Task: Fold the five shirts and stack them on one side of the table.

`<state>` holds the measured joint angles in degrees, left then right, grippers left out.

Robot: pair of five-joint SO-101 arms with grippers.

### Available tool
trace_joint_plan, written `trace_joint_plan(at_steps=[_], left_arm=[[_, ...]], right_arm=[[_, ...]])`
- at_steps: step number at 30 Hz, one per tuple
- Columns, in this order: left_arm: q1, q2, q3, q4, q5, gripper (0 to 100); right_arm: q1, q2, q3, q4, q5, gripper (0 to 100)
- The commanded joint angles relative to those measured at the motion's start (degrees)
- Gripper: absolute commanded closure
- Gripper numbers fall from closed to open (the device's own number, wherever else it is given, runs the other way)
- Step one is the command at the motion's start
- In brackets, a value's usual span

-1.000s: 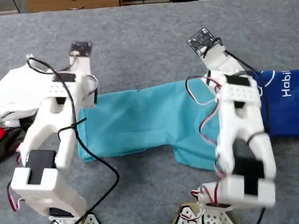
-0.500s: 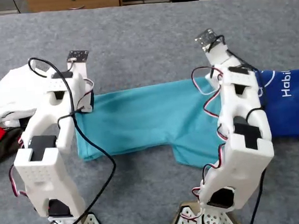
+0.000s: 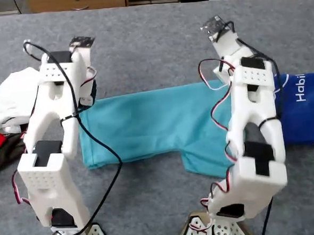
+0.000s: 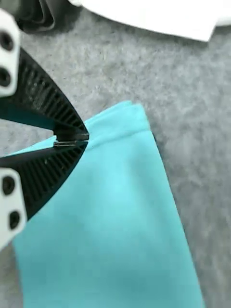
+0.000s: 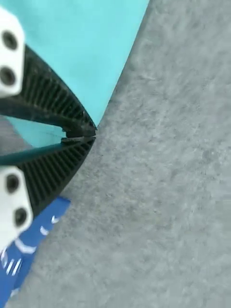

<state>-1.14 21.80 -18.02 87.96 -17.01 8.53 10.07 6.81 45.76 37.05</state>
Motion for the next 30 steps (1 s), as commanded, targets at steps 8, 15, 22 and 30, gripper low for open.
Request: trace_joint_plan(at_steps=[8,15,22,30], left_arm=[[11.78,-0.48,-14.86,12.31,1.93,98],[18.55,-0.48,-14.59,12.75,5.19,98],[30.07,-0.48,-14.51,12.75,5.45,98],[50.64,0.4,-8.09,12.04,5.01,92]], right_arm=[[-0.92,-25.98,-3.91,19.34,-4.48,99.6],[-0.75,-45.41,-3.91,25.85,-7.12,99.6],[0.92,-63.43,-3.82,25.85,-8.35,99.5],[0.84,-74.86,-3.56,30.86,-9.14,99.5]])
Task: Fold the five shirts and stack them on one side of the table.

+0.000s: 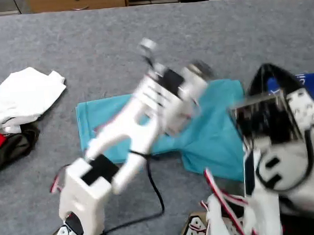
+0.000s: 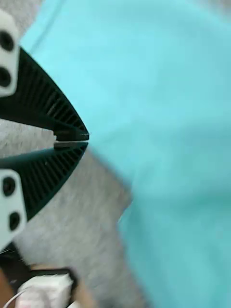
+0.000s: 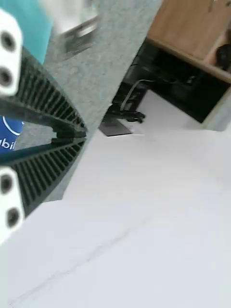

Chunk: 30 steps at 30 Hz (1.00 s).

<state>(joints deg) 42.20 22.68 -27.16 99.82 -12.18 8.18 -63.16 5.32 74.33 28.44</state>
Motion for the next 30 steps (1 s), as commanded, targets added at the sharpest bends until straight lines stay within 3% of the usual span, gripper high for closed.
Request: trace_joint_plan(at_steps=[1,6,16,22,30], left_arm=[[9.58,0.04,1.93,-0.79,0.09,91],[15.03,5.23,3.25,-4.22,0.09,87],[15.47,17.19,-11.34,-5.63,0.18,87],[15.74,21.32,-20.84,-1.67,0.26,81],[15.74,27.56,-23.3,-1.76,0.18,80]], right_arm=[[1.19,-2.07,-2.07,3.25,-0.53,99.5],[1.19,-4.44,-2.07,7.3,-0.53,99.5],[1.19,-6.46,-1.8,10.37,-0.53,99.5],[1.19,-6.55,-1.8,10.37,-0.53,99.5],[1.19,-6.55,-1.19,10.37,-0.44,99.5]])
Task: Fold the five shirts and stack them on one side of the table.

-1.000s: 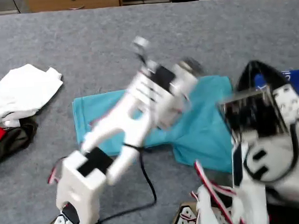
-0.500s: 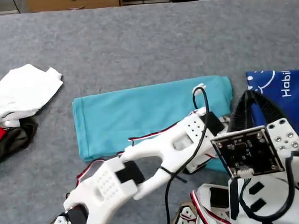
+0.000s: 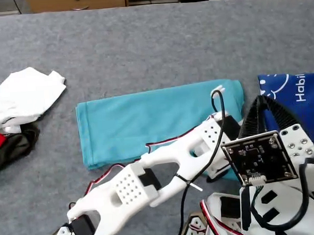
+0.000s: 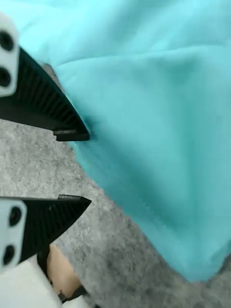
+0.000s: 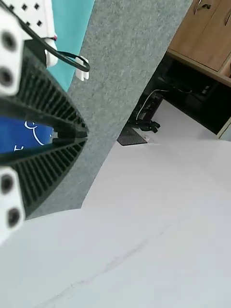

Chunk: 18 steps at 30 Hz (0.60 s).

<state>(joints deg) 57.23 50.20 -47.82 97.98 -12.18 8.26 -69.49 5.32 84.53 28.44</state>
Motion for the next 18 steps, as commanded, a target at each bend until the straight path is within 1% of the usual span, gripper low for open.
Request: trace_joint_plan(at_steps=[1,5,11,16,17,18], left_arm=[[0.7,0.66,-2.64,-0.62,0.18,80],[0.0,3.91,-2.64,-3.78,0.18,80],[0.09,5.67,-4.13,-4.66,0.44,82],[0.62,5.67,-6.15,-5.8,0.18,97],[0.7,5.67,-6.59,-5.8,0.18,99],[0.7,5.49,-7.3,-5.54,0.26,98]], right_arm=[[1.1,-0.22,-0.66,0.18,-0.44,99.5],[1.1,-0.22,1.01,0.18,-0.44,99.5],[1.1,-0.22,1.19,0.18,-0.44,99.5],[1.1,-0.22,1.27,0.0,-0.44,99.5],[1.1,-0.22,1.27,0.0,-0.44,99.5],[1.1,-0.22,1.27,0.0,-0.44,99.5]])
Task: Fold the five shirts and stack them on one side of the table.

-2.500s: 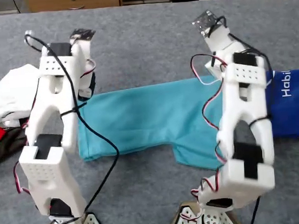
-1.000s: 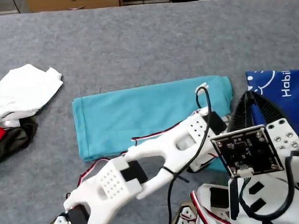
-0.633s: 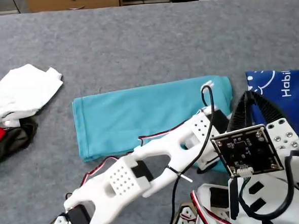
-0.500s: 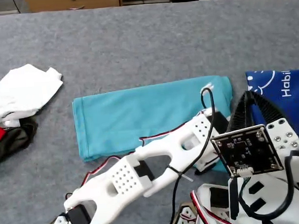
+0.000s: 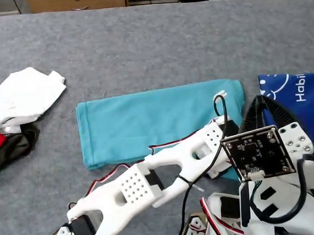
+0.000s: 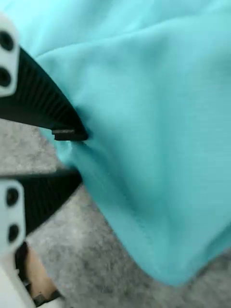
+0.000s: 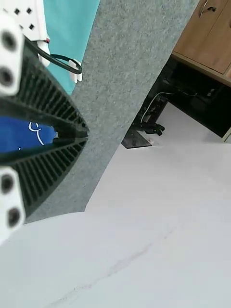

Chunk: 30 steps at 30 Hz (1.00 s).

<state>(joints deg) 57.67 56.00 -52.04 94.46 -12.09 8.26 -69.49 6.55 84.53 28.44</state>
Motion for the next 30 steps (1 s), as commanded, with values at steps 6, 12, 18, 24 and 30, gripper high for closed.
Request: trace_joint_plan(at_steps=[6,12,18,24,30], left_arm=[[0.0,-0.66,-10.11,0.44,0.26,98],[-1.85,-0.04,-18.55,3.69,0.09,98],[-5.63,-0.04,-19.6,3.69,-0.09,98],[-8.7,-0.57,-19.6,3.96,-2.37,98],[-5.98,-0.66,-19.34,6.24,-2.02,98]], right_arm=[[1.1,-0.22,0.04,0.0,-0.44,99.5],[1.1,-0.22,-0.4,-0.26,-0.44,99.5],[1.1,-0.31,-1.01,-0.35,-0.44,99.5],[1.1,0.04,-2.86,-0.44,-0.44,99.5],[1.1,-0.13,-2.68,-2.55,-0.53,99.5]])
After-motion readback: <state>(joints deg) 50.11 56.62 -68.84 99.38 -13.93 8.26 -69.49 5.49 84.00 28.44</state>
